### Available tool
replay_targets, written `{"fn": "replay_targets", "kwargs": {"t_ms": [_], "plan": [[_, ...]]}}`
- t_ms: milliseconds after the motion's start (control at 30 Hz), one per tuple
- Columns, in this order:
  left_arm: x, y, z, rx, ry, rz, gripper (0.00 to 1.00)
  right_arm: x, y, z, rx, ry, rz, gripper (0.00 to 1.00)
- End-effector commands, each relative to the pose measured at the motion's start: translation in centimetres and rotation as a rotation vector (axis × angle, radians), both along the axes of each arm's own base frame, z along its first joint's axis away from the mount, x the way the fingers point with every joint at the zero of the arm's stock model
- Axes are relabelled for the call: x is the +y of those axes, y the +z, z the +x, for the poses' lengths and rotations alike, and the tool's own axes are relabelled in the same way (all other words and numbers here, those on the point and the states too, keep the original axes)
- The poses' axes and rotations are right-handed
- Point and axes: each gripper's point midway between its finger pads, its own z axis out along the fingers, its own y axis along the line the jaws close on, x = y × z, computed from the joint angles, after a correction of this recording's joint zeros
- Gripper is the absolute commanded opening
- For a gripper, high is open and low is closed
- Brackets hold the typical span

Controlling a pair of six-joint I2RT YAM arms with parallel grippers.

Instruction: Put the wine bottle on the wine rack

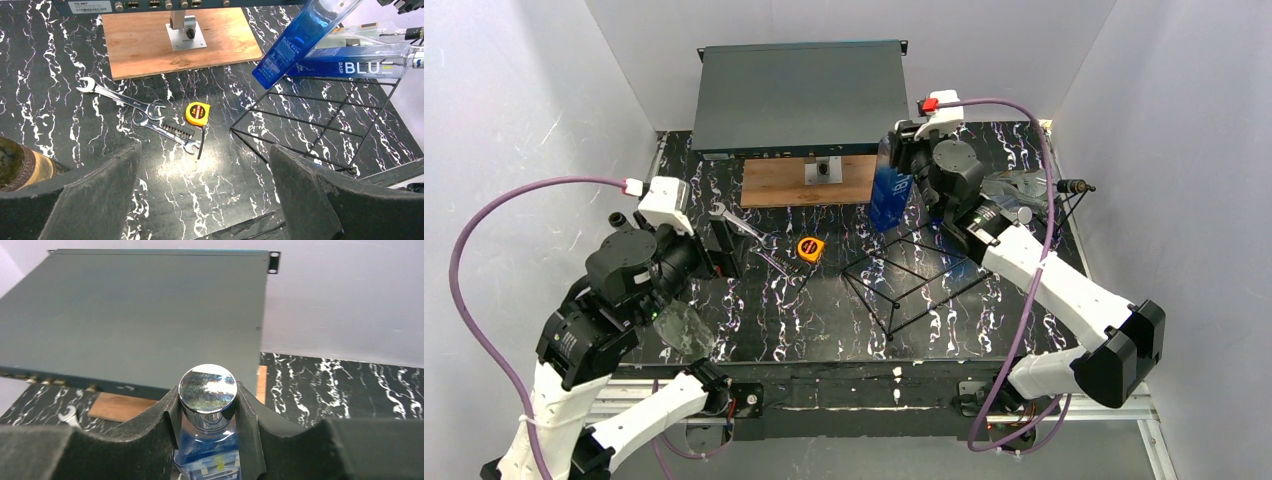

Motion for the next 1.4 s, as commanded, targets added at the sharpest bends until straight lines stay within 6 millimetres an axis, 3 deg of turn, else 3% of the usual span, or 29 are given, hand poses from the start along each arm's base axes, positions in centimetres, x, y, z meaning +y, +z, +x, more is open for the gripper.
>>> {"fn": "replay_targets", "kwargs": {"t_ms": [0,433,967,1167,1367], "plan": [[-0.9,1.0,1.1,-0.021,-0.01,-0.001,0.99,-4.4,9.9,-0.8,-0.244,-0.074,0.234,0.01],[-1.9,0.1,2.2,-0.019,-0.015,-0.008,0.99,-8.3,7.2,0.3,-0.208,-0.166,0.167,0.01],[-3.7,0.8,4.1,-0.062,-0.036,-0.029,0.99,-9.0,3.8,0.6,-0.163,-0.148,0.081,0.01],[-3.1,1.1,4.3,-0.08,-0.008,-0.013,0.99,-9.3,2.3,-0.7,-0.175,-0.113,0.062,0.01],[-2.7,0.2,4.2,-0.082,0.008,-0.011,0.99,-10.8,0.4,-3.0,-0.206,-0.117,0.063,0.01]]}}
